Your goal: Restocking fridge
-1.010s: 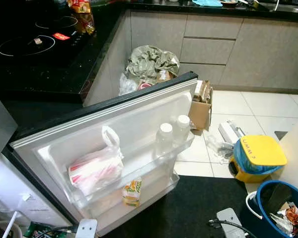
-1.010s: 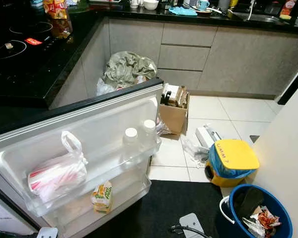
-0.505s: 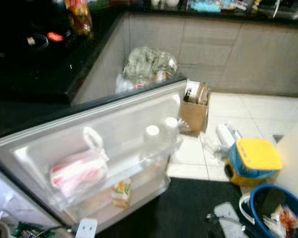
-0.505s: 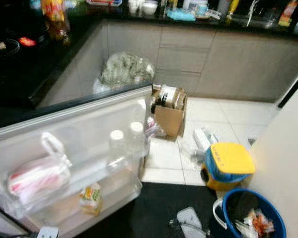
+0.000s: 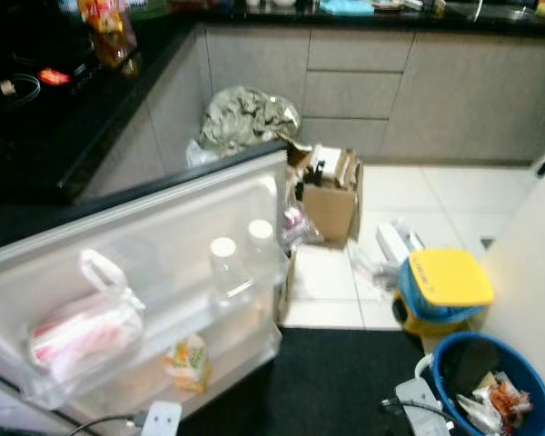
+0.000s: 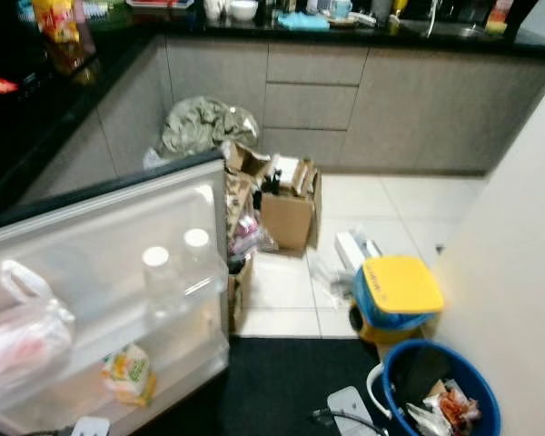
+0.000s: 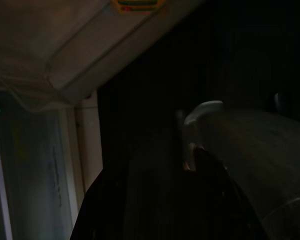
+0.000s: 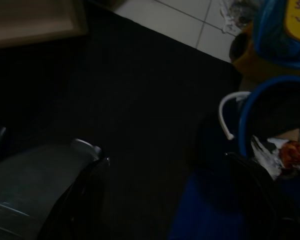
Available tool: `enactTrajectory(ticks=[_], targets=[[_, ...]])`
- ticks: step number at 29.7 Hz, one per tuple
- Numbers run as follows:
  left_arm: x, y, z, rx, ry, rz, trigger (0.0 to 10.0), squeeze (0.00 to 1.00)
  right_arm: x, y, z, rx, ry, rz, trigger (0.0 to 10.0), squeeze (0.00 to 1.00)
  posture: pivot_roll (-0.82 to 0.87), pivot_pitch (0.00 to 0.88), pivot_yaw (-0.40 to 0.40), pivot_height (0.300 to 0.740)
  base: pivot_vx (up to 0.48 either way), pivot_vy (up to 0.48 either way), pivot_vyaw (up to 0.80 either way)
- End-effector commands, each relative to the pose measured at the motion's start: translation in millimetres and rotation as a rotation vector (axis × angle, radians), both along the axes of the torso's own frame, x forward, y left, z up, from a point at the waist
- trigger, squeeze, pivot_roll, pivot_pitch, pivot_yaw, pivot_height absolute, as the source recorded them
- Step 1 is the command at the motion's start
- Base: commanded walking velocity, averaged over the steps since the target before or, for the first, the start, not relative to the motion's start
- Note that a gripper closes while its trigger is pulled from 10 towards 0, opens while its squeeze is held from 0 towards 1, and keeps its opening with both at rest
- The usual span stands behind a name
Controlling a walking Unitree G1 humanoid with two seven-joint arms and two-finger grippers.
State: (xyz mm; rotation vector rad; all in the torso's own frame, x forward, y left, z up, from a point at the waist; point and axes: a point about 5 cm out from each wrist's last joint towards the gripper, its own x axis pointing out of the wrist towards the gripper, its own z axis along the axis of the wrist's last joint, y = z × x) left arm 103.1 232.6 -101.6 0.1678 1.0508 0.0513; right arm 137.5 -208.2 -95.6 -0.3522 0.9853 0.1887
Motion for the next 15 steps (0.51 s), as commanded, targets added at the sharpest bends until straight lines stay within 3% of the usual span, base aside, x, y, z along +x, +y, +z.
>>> enactTrajectory(ticks=[1, 8, 15], targets=[[0.1, -0.5, -0.2, 0.002, 0.007, -0.016, 10.0, 0.0, -1.0, 2.4, -0.7, 0.008, -0.001, -0.004, 10.0, 0.0, -0.03, 0.0, -0.063, 0.74, 0.0, -0.259, 0.0], [0.1, -0.4, -0.2, 0.002, 0.008, -0.018, 10.0, 0.0, -2.8, 1.8, -1.2, 0.008, 0.003, -0.006, 10.0, 0.0, -0.02, 0.0, -0.063, 0.74, 0.0, -0.26, 0.0], [0.1, -0.8, -0.3, 0.001, 0.009, -0.022, 10.0, 0.0, -3.5, 2.2, -1.6, 0.009, 0.007, -0.008, 10.0, 0.0, -0.02, 0.0, -0.061, 0.74, 0.0, 0.0, 0.0]])
